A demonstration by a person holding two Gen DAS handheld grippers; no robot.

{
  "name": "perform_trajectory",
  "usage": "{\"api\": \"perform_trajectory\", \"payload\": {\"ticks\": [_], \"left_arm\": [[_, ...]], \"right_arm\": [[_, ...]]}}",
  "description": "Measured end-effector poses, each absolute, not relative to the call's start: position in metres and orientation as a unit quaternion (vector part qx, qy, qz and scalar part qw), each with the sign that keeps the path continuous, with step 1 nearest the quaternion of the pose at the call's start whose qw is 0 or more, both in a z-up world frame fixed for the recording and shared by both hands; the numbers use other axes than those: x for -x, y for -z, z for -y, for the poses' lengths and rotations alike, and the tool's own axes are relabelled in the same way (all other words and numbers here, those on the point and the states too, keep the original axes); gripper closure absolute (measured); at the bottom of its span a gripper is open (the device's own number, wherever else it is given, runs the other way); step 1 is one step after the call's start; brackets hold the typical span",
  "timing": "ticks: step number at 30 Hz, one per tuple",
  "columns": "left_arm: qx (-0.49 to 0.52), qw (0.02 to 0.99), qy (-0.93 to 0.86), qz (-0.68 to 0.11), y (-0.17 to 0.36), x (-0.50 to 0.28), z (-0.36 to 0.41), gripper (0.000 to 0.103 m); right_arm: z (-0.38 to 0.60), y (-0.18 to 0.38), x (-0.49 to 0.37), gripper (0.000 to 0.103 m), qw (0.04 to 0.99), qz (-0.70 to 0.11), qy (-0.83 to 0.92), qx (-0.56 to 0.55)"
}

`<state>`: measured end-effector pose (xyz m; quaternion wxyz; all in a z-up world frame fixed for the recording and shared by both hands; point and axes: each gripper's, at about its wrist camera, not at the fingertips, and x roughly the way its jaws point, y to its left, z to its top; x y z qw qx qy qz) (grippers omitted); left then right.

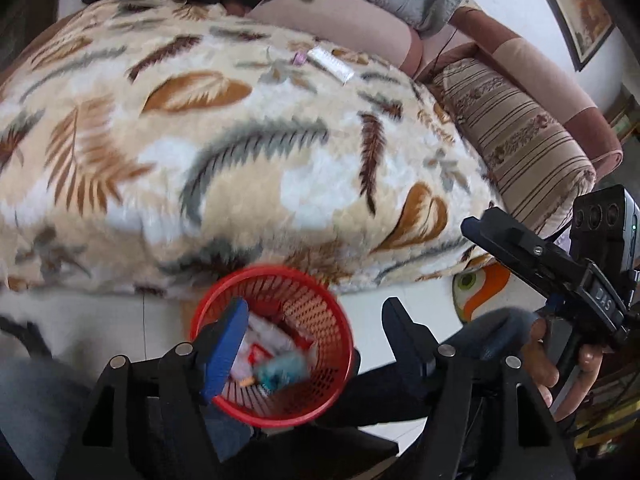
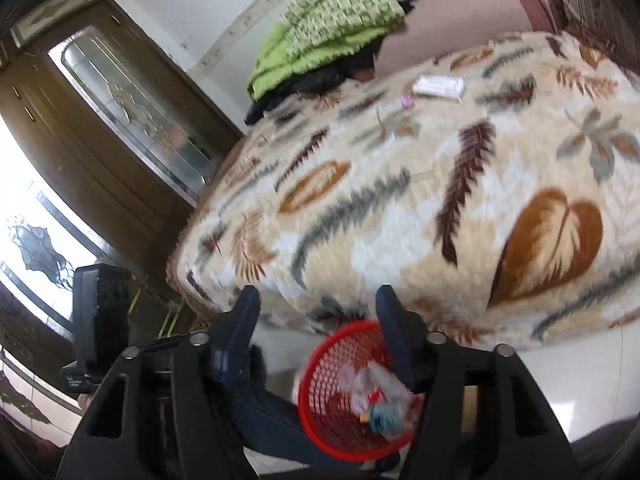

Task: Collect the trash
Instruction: 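Grasp the pink foil ball with the left tool while the right tool grasps the white medicine box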

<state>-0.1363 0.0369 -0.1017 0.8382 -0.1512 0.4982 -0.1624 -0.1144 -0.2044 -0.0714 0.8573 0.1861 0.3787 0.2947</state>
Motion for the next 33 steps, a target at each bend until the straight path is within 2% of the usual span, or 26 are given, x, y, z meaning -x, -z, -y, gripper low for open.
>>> {"api": "perform_trajectory", "payload": {"ticks": [3,5,12,17,28,30,33], "left_arm": [[0.140,0.851,0.172,-0.476,0.076,0.111,-0.033,0.030],[0.129,0.861,0.180,-0.458,0.058,0.090,-0.030,0.025],[0.139,0.860,0.162,-0.463,0.043,-0.017,-0.028,0.021],[0.144,0.861,0.146,-0.466,0.055,-0.093,-0.020,0.021],[0.075,0.872,0.096,-0.474,0.117,-0.221,0.012,0.021],[0.072,0.871,0.095,-0.477,0.128,-0.243,0.016,0.024],[0.068,0.868,0.088,-0.485,0.143,-0.273,0.020,0.034]], "right_arm": [[0.211,0.047,0.091,0.034,0.871,-0.357,-0.290,-0.175],[0.218,0.027,0.069,0.034,0.885,-0.335,-0.281,-0.158],[0.243,-0.001,-0.042,0.033,0.887,-0.324,-0.293,-0.149],[0.254,0.026,-0.113,0.033,0.881,-0.347,-0.296,-0.126],[0.254,0.111,-0.234,0.033,0.864,-0.408,-0.292,-0.033],[0.249,0.117,-0.251,0.033,0.861,-0.411,-0.301,-0.014],[0.242,0.124,-0.277,0.033,0.865,-0.408,-0.291,0.026]]}}
